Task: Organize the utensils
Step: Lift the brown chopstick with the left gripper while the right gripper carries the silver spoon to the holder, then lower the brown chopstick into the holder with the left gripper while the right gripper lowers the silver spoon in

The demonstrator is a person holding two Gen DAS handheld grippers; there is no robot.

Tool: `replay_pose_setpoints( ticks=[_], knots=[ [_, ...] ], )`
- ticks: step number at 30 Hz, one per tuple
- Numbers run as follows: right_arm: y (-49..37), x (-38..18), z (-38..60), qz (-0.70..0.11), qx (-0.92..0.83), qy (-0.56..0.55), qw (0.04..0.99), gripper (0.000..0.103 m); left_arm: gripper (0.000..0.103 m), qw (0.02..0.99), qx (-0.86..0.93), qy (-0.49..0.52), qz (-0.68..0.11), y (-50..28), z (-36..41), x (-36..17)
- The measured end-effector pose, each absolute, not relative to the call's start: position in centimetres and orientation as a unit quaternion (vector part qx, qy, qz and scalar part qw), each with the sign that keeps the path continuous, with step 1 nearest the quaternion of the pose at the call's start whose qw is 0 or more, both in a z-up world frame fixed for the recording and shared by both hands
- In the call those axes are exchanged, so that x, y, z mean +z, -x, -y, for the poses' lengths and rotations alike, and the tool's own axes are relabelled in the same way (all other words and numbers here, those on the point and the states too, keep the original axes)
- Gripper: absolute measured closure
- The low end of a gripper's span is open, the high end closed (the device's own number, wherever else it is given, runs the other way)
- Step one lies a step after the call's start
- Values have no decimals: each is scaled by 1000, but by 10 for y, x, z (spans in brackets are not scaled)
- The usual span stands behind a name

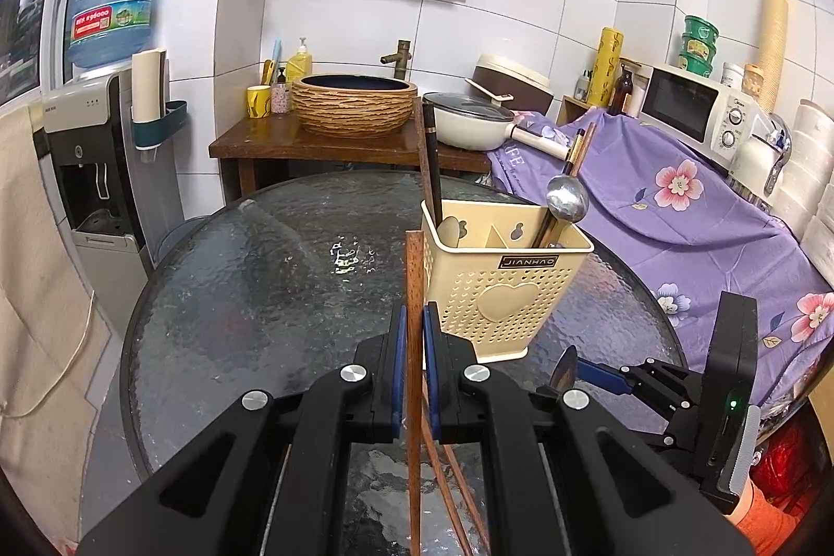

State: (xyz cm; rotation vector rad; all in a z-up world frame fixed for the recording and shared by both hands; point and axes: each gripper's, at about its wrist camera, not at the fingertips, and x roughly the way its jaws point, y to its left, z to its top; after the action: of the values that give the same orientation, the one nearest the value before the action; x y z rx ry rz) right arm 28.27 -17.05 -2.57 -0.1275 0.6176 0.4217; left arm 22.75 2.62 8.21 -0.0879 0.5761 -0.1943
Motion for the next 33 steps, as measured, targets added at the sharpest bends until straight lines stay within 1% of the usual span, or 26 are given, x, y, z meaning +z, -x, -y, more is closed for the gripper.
replay_pose_setpoints(
  ticks=[4,16,24,33],
  knots=[
    [-282,-25,170,-302,205,65,929,64,96,952,-97,43,-286,-228,-26,81],
    [-270,1,174,-280,214,62,934,64,96,952,-99,43,-285,-229,-25,80],
    [-263,10,172,-279,217,73,933,64,96,953,-99,43,-284,-229,-26,81],
    [-260,18,174,-277,232,68,930,64,96,954,-107,48,-275,-227,-28,90]
  ],
)
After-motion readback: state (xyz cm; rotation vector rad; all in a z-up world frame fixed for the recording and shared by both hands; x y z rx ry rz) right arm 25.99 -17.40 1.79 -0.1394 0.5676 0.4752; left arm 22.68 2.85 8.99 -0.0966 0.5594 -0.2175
